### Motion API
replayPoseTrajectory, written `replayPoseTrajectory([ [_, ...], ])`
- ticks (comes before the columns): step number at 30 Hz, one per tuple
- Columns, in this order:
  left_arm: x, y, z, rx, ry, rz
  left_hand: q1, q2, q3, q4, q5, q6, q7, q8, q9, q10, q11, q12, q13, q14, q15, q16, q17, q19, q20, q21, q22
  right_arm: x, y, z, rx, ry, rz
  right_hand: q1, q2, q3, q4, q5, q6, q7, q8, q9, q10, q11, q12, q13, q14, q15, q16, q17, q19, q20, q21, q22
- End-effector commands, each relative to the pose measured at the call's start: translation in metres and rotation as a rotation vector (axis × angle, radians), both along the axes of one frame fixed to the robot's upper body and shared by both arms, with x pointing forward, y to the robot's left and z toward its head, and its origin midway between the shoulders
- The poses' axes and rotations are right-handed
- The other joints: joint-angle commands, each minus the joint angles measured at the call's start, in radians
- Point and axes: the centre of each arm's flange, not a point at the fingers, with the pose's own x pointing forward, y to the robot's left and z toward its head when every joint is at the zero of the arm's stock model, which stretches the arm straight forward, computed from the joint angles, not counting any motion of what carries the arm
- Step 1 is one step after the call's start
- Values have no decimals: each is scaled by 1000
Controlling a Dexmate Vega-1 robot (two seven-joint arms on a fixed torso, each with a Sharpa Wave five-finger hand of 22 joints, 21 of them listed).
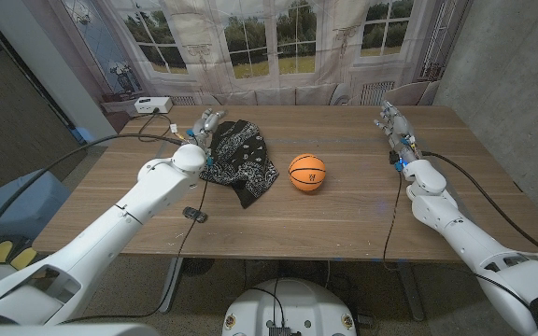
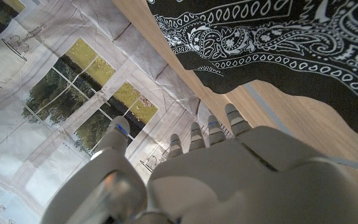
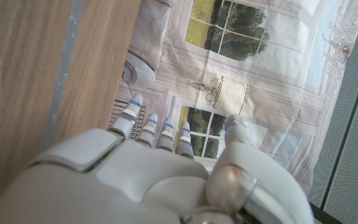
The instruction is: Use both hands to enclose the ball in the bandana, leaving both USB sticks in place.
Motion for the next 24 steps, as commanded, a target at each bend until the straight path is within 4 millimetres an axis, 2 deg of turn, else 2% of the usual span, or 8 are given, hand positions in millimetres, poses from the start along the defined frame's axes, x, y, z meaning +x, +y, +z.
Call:
replayPoseTrajectory([
  [1, -19, 1, 2, 58, 25, 52, 15, -3, -2, -6, -3, 9, 0, 5, 5, 3, 5, 7, 2, 5, 0, 3, 5, 6, 4, 5, 2, -6, -1, -5, 8, -7, -2, -2, -1, -1, 5, 4, 9, -3, 4, 4, 10, 3, 11, 5, 3, 8, 7, 3, 2, 3, 3, 4],
  [4, -27, 4, 0, 75, 41, 110, 19, -4, -1, -7, -2, 10, 4, 5, 6, 7, 5, 8, 2, 9, 0, 4, 5, 8, 4, 6, 2, -7, 0, -5, 7, -9, 2, -4, 0, -2, 6, 4, 10, -4, 4, 4, 12, 2, 11, 6, 5, 11, 8, 4, 3, 3, 4, 4],
  [12, -45, 7, -7, 133, 105, 288, 88, -6, 17, -13, -2, 68, 29, 17, 9, 47, 7, 16, 8, 74, -21, 17, 9, 56, 0, 23, 4, -9, 5, -5, -4, -9, 10, -5, 1, -3, 8, 4, 11, -5, 3, 4, 15, 4, 11, 6, 9, 10, 10, 5, 3, 3, 4, 4],
  [24, -60, 15, -10, 167, 198, 384, 129, -4, 27, -14, -1, 91, 47, 19, 10, 67, 12, 20, 10, 98, -24, 19, 11, 86, -7, 34, 4, -7, 9, -5, -11, -4, 27, -7, 1, -4, 10, 3, 12, -6, 3, 4, 21, 8, 11, 6, 17, 13, 13, 6, 5, 4, 4, 4],
])
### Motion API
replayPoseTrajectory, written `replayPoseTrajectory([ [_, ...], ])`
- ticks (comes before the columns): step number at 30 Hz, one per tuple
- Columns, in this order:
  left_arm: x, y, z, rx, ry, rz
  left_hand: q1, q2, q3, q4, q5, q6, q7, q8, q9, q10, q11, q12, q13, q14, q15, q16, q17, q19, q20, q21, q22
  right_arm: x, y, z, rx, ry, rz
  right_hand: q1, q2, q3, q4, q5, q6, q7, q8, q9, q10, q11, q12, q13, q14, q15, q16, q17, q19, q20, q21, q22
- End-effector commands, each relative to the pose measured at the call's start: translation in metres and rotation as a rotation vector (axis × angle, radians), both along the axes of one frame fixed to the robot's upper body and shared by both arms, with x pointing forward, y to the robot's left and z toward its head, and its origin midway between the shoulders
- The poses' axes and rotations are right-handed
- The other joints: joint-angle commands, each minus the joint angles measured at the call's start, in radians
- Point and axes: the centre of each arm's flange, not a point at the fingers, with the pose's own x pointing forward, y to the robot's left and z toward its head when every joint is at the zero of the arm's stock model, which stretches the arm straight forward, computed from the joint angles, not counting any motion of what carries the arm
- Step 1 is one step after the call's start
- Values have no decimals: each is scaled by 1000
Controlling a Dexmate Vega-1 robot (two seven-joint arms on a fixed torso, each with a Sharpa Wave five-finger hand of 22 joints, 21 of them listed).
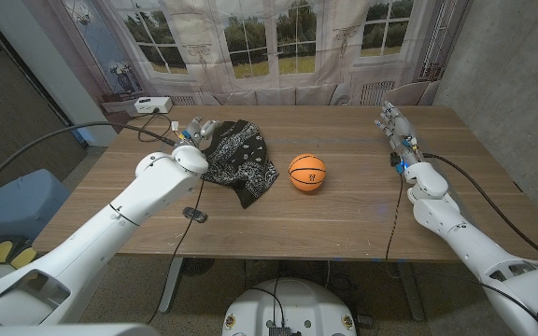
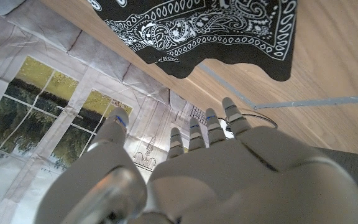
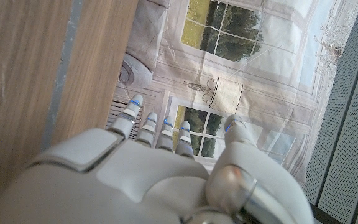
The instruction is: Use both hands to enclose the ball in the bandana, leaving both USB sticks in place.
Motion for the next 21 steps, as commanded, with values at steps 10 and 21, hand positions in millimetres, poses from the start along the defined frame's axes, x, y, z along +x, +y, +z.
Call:
replayPoseTrajectory([
  [10, -18, 19, 3, 85, 202, 174, 37, 2, 15, 0, -1, 20, 6, 9, 6, 12, 2, 5, 6, 1, 8, -1, 3, 10, 1, 8, 4, 4, 9, 0, -15, 12, 22, -6, 0, 1, 5, 3, 9, -2, 2, 4, 18, 3, 4, 2, 9, 2, 9, 3, 5, 6, 4, 5],
  [21, 3, 29, 12, 166, 357, 170, 53, -9, 12, 3, -2, 23, 12, 4, 6, 18, -4, 5, 8, 14, -1, 0, 4, 34, -5, 17, 4, 6, 12, 1, -15, 17, 15, -6, -1, 0, 5, 3, 10, -3, 1, 4, 22, 4, 3, 3, 11, 4, 9, 4, 5, 6, 4, 5],
])
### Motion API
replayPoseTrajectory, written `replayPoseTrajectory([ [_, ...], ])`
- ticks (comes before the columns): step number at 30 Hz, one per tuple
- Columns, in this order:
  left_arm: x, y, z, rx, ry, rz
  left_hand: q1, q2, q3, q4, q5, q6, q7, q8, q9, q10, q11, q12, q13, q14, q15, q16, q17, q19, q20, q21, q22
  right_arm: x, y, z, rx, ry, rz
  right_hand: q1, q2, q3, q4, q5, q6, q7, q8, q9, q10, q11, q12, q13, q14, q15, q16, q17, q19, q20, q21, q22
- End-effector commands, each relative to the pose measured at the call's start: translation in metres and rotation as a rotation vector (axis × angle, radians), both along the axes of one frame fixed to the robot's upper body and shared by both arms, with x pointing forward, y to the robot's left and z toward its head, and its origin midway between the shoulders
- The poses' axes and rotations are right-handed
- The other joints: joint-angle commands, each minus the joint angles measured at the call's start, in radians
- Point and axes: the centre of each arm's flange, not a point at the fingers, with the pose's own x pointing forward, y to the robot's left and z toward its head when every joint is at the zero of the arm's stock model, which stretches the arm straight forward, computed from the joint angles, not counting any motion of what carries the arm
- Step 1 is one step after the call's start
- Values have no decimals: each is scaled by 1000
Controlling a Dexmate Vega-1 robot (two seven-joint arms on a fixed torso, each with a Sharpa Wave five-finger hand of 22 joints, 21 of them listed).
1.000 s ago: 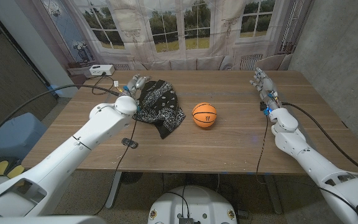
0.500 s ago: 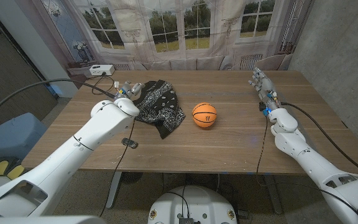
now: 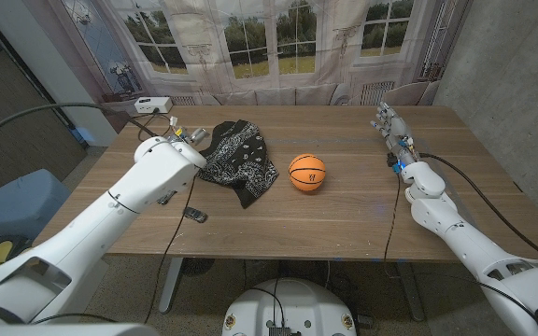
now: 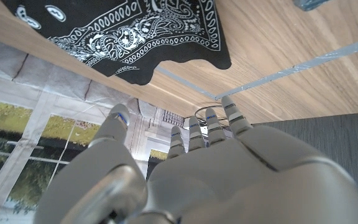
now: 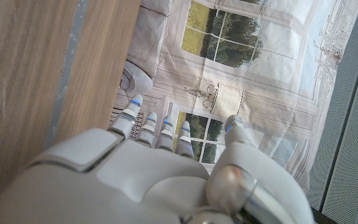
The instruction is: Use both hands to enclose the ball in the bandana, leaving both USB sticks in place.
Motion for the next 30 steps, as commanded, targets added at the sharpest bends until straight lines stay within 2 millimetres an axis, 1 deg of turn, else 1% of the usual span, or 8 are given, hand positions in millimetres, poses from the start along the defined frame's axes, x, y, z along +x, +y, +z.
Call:
replayPoseTrajectory([
  [1, 16, 10, 5, 55, 189, 21, 16, -5, 4, 3, -2, 2, -5, 2, 2, 4, 1, 4, 3, 16, -3, 1, 4, 20, 1, 10, 4, 2, 4, 0, -3, 7, -6, -2, 1, 0, 5, 3, 10, -3, 1, 4, 7, 2, 4, 3, 7, 1, 9, 4, 5, 6, 4, 5],
  [3, 20, 12, 5, 61, 217, 31, 22, -12, 1, 4, -1, 3, -4, 0, 2, 5, 2, 3, 4, 31, -11, 5, 5, 35, 0, 15, 4, 2, 4, 0, -2, 8, -9, -3, 1, 0, 6, 3, 10, -3, 1, 4, 8, 2, 4, 3, 7, 1, 9, 4, 5, 6, 5, 5],
  [5, 24, 14, 5, 64, 243, 30, 26, -15, 0, 4, -1, 3, -4, -1, 2, 5, 0, 3, 4, 34, -11, 5, 5, 42, -4, 18, 4, 2, 4, 0, -1, 8, -13, -3, 1, 0, 6, 3, 10, -3, 1, 4, 9, 3, 4, 3, 9, 5, 10, 4, 5, 6, 5, 5],
  [8, 29, 16, 3, 61, 270, 30, 30, -19, -2, 5, 0, 3, -2, -3, 2, 9, -2, 3, 5, 40, -14, 6, 5, 54, 0, 22, 4, 1, 3, -1, 2, 10, -17, -3, 2, -1, 6, 3, 10, -4, 1, 4, 10, 4, 3, 3, 9, 6, 10, 5, 5, 6, 5, 5],
  [15, 35, 17, 1, 85, 327, 53, 46, -28, -4, 4, 2, 6, 4, -5, 3, 17, -3, 4, 6, 59, -22, 9, 5, 82, -1, 32, 3, 1, 3, -1, 3, 11, -21, -5, 2, -2, 7, 3, 10, -3, 1, 4, 10, 4, 3, 3, 9, 6, 9, 5, 5, 5, 5, 5],
  [23, 41, 25, -1, 80, 373, 99, 55, -33, -6, 5, 3, 7, 6, -7, 3, 12, -3, 1, 6, 57, -23, 5, 5, 88, -5, 34, 2, 5, 5, 1, -2, 15, -17, -6, 2, -3, 8, 3, 11, -4, 1, 4, 11, 6, 2, 4, 11, 10, 10, 6, 6, 5, 5, 5],
  [30, 53, 29, -1, 93, 417, 129, 61, -38, -9, 6, 4, 11, 7, -7, 3, 21, -4, 3, 7, 67, -25, 7, 5, 97, -8, 36, 2, 7, 5, 2, -4, 18, -16, -6, 2, -3, 8, 3, 12, -4, 0, 4, 11, 6, 1, 4, 11, 11, 10, 7, 6, 4, 5, 5],
])
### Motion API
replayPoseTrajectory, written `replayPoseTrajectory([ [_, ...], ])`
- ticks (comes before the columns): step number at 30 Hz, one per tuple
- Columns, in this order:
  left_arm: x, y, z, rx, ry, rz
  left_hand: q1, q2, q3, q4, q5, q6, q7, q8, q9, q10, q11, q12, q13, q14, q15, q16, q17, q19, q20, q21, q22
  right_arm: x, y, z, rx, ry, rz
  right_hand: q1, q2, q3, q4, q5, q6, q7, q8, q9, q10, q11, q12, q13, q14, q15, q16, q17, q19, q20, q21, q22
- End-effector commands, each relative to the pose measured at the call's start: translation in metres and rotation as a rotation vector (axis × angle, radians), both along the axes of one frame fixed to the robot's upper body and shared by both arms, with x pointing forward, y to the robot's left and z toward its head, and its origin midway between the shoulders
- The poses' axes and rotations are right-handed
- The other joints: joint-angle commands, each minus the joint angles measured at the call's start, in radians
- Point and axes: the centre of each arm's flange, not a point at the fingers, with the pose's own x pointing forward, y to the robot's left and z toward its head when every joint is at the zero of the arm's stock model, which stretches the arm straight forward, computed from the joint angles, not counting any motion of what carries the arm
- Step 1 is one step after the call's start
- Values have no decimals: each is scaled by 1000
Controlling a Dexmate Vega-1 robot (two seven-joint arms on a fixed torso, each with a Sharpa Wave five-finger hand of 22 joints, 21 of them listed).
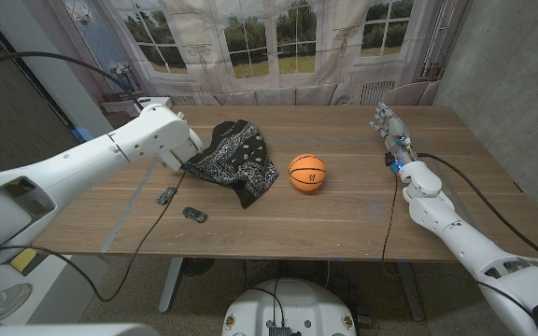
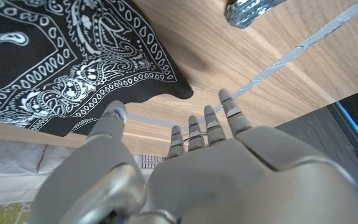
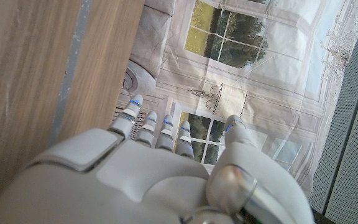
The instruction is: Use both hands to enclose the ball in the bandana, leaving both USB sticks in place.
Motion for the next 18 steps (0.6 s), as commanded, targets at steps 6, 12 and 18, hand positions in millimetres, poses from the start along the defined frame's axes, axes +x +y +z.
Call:
replayPoseTrajectory([
  [6, 27, 14, -2, 25, 106, 80, 19, -5, -8, 4, 4, 13, 3, -2, 4, 19, -4, 6, 3, 28, -16, 10, 5, 23, 0, 12, 2, 3, -1, 1, -2, 8, -5, -5, -2, -1, 6, 3, 8, 0, 0, 5, 6, 2, 1, 4, 2, 4, 10, 3, 5, 5, 5, 5],
  [12, 42, 11, 3, 43, 117, 72, 28, -9, -16, 9, 4, 45, 1, 5, 4, 49, -8, 15, 3, 53, -26, 15, 5, 38, -8, 17, 1, 3, -3, 0, 4, 11, -13, -7, -2, -2, 7, 3, 8, 0, 0, 5, 6, -1, 0, 4, 3, 3, 10, 3, 5, 5, 5, 5],
  [18, 58, 3, 10, 77, 146, 56, 35, -9, -23, 13, 4, 73, -3, 10, 4, 79, -15, 22, 3, 77, -37, 19, 5, 56, -11, 23, 1, 4, -5, -1, 13, 12, -20, -9, -3, -3, 8, 3, 9, -1, 0, 5, 7, 0, 0, 5, 4, 4, 10, 4, 5, 5, 5, 5],
])
